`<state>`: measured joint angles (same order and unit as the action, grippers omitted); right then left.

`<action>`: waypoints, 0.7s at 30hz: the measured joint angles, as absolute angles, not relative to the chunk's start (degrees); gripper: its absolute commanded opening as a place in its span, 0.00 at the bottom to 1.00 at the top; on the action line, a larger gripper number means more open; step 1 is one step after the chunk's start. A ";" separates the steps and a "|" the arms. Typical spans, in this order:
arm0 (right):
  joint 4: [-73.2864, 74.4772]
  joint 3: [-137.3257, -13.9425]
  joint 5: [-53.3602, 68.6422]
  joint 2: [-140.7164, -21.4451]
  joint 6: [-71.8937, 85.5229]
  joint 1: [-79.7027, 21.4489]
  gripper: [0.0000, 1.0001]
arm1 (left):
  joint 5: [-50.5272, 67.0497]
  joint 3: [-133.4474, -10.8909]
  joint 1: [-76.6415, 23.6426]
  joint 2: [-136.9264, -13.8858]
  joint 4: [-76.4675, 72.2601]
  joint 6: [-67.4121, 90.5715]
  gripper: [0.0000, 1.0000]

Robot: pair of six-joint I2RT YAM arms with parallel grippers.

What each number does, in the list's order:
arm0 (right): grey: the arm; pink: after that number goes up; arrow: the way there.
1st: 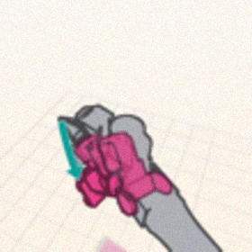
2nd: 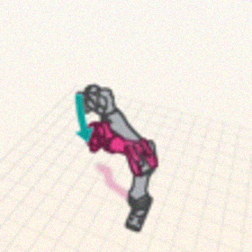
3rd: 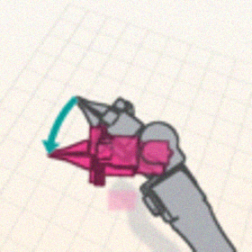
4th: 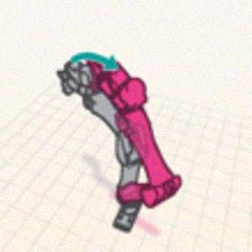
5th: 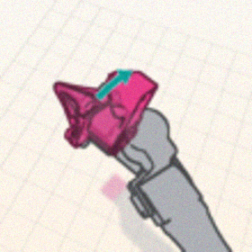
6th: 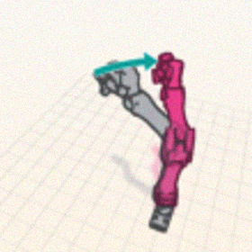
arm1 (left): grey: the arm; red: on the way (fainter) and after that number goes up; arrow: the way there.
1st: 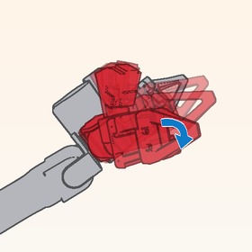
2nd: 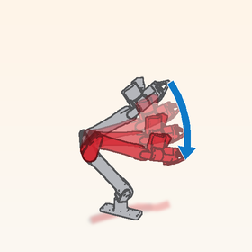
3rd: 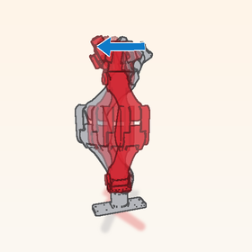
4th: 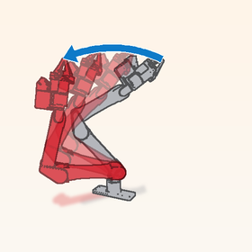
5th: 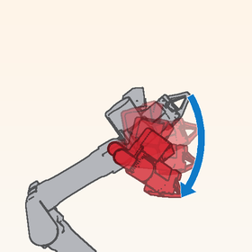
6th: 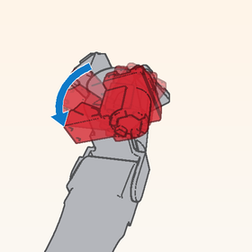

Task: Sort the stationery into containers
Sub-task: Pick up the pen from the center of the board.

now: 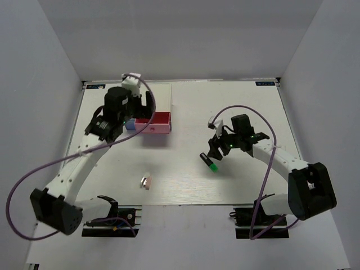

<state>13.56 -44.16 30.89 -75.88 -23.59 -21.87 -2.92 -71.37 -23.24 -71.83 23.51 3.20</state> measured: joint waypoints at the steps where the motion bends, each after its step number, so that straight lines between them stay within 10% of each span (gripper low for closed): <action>1: 13.85 -44.16 30.57 -76.60 -23.31 -22.94 0.69 | -3.29 -68.93 -23.24 -68.88 23.73 6.74 1.00; 15: 13.15 -44.16 12.25 -86.72 -15.31 -33.26 0.66 | -11.51 -36.75 -23.24 -40.42 31.31 48.18 1.00; 21: 12.27 -45.32 7.20 -89.03 -13.56 -34.61 0.42 | -11.73 -35.22 -23.24 -39.68 31.05 54.50 1.00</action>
